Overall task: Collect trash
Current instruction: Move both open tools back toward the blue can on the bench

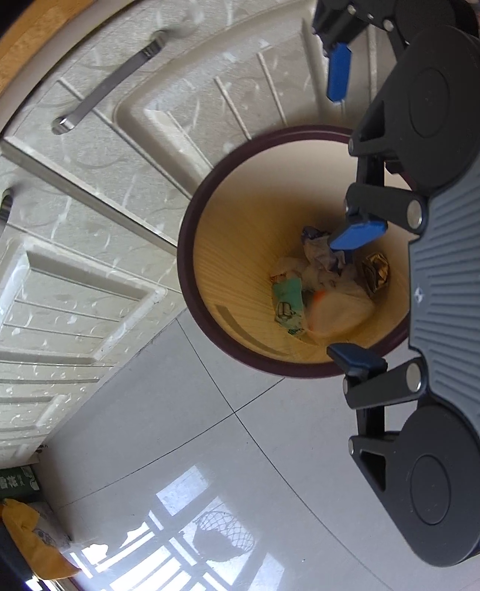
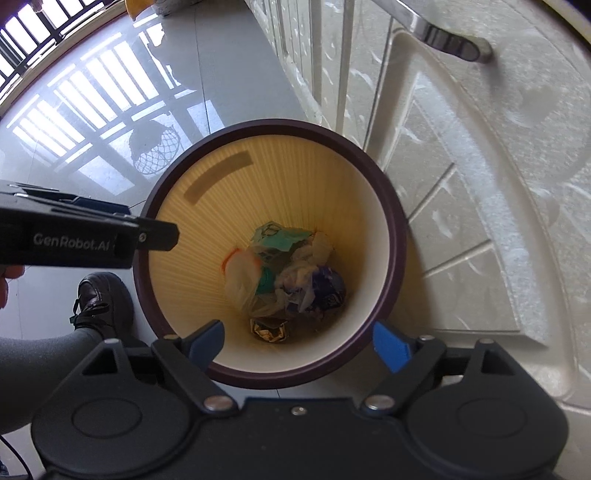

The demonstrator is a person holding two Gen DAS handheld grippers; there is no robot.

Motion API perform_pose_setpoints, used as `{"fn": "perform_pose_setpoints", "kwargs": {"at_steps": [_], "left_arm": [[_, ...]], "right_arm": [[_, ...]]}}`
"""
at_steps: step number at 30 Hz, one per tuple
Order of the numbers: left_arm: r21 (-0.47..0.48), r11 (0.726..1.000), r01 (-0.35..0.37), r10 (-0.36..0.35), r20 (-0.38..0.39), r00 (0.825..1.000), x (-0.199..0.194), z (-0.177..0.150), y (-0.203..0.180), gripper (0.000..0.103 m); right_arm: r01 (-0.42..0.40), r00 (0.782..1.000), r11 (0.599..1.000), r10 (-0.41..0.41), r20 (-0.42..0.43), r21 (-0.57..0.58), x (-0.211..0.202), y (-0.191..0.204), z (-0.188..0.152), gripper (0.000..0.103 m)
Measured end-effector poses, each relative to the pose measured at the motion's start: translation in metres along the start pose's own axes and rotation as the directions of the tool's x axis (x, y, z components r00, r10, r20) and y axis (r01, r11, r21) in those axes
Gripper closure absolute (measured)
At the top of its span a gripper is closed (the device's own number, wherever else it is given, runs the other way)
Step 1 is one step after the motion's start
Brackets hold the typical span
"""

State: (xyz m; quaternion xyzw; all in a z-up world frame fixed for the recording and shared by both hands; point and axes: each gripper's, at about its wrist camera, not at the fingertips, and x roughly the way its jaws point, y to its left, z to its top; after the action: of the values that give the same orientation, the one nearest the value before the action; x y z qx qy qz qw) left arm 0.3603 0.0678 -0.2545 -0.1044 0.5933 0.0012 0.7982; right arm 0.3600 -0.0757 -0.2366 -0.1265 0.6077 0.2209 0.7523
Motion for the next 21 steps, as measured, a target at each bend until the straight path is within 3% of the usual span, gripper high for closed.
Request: {"fn": "perform_pose_setpoints", "kwargs": {"at_steps": [9,21], "left_arm": [[0.018,1.0,-0.021,0.021,-0.038,0.999,0.0,-0.007,0.007,0.04],[0.03,0.999,-0.038,0.04,-0.053,0.998,-0.01,-0.021,0.02,0.021]], "right_arm": [[0.045,0.999,0.999,-0.045,0.011,0.024,-0.001,-0.005,-0.003,0.009],[0.081,0.994,0.995,-0.085,0.061,0.065,-0.013,-0.008,-0.009,0.004]]}}
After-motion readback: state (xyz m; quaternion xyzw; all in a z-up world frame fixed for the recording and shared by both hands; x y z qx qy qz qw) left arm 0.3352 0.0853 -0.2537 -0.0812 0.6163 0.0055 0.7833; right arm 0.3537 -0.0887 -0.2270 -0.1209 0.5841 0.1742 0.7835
